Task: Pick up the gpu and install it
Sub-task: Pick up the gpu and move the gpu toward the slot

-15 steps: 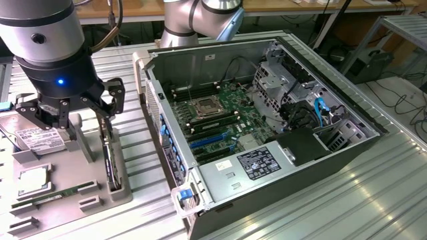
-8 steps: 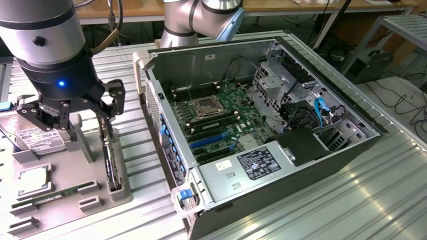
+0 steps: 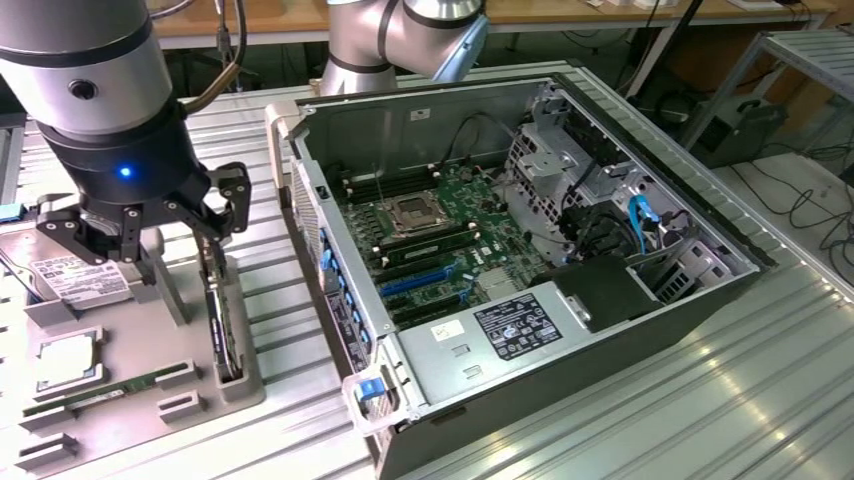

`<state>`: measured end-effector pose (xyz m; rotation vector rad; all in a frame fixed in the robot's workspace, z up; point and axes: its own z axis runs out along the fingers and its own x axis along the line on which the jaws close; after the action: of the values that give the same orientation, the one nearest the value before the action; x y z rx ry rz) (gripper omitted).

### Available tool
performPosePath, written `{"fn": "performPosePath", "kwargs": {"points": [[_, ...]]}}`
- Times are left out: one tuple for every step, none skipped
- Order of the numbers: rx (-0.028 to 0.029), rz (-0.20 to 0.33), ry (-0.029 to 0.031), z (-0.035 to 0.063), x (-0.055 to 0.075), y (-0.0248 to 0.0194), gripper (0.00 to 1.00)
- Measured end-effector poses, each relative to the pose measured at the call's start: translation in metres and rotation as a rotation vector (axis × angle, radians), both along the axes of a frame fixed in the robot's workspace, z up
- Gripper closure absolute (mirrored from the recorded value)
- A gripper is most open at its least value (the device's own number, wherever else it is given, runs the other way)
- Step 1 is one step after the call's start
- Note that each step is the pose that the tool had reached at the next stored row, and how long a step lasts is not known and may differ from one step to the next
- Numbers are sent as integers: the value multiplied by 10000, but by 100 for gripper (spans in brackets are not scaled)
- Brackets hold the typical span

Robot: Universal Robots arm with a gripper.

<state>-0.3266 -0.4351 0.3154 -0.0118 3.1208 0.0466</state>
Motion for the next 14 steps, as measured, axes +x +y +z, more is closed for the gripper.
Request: {"fn": "performPosePath", "kwargs": {"points": [[0,1,0,-4,0,0,37],[0,1,0,-8,0,0,37],[1,1,-1,-13,0,0,37],[0,2,0,-17,0,0,37],[0,3,-1,-23,0,0,37],[0,3,0,-27,0,0,37],[1,4,-1,-33,0,0,37],[0,4,0,-39,0,0,37],[1,5,0,-43,0,0,37],[0,5,0,-47,0,0,37],[1,6,-1,-52,0,0,37],[0,7,-1,-57,0,0,37],[0,7,-1,-62,0,0,37],[1,7,-1,-71,0,0,37]]}}
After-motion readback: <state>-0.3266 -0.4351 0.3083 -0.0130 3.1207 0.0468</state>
